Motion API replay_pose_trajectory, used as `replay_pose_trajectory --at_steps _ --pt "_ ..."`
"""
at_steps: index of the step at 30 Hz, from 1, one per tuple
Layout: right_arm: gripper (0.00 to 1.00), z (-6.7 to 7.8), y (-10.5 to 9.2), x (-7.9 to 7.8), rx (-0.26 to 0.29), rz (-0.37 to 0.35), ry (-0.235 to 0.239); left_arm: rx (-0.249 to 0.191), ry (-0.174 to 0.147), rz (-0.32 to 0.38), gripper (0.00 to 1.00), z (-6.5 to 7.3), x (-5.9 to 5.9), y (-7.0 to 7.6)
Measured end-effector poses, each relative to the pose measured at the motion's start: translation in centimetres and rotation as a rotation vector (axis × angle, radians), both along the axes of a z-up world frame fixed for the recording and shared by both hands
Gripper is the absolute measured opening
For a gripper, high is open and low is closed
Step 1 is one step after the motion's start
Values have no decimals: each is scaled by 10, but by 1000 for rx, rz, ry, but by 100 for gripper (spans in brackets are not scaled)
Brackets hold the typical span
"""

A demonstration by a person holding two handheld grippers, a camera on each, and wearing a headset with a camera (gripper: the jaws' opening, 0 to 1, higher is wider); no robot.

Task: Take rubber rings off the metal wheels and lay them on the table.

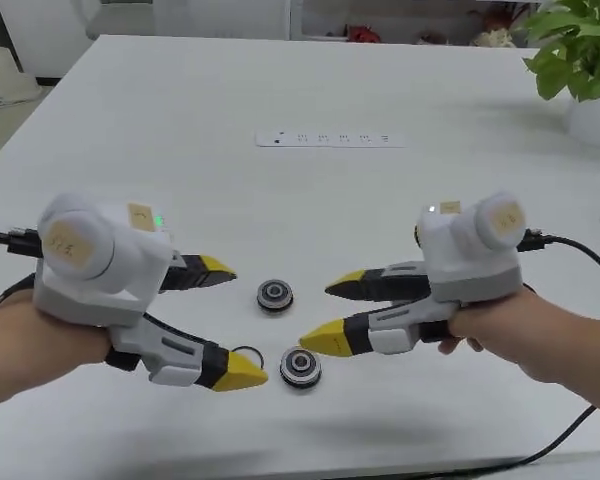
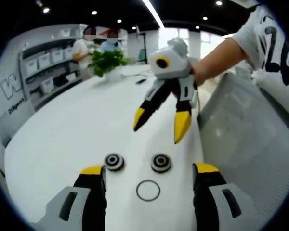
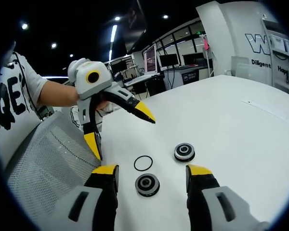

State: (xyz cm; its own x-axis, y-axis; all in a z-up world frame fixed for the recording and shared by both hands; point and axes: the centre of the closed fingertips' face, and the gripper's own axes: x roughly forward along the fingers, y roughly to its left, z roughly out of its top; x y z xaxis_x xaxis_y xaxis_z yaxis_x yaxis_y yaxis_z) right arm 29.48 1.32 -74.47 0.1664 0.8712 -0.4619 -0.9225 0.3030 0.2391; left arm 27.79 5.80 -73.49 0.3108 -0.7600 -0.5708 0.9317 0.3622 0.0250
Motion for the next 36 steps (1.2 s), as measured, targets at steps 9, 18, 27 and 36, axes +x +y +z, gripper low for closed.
replay_pose_trajectory --at_steps 9,18,27,36 --pt "51 -15 -8 -7 -52 49 -16 -1 12 -13 71 -6 2 -8" --pt "46 -31 -13 -11 -99 95 -26 8 26 -27 67 -15 5 -15" --pt "40 -44 -13 -15 -139 135 -36 16 41 -52 60 -24 3 -24" --pt "33 -53 -9 -19 -160 173 -53 22 61 -82 54 -33 0 -31"
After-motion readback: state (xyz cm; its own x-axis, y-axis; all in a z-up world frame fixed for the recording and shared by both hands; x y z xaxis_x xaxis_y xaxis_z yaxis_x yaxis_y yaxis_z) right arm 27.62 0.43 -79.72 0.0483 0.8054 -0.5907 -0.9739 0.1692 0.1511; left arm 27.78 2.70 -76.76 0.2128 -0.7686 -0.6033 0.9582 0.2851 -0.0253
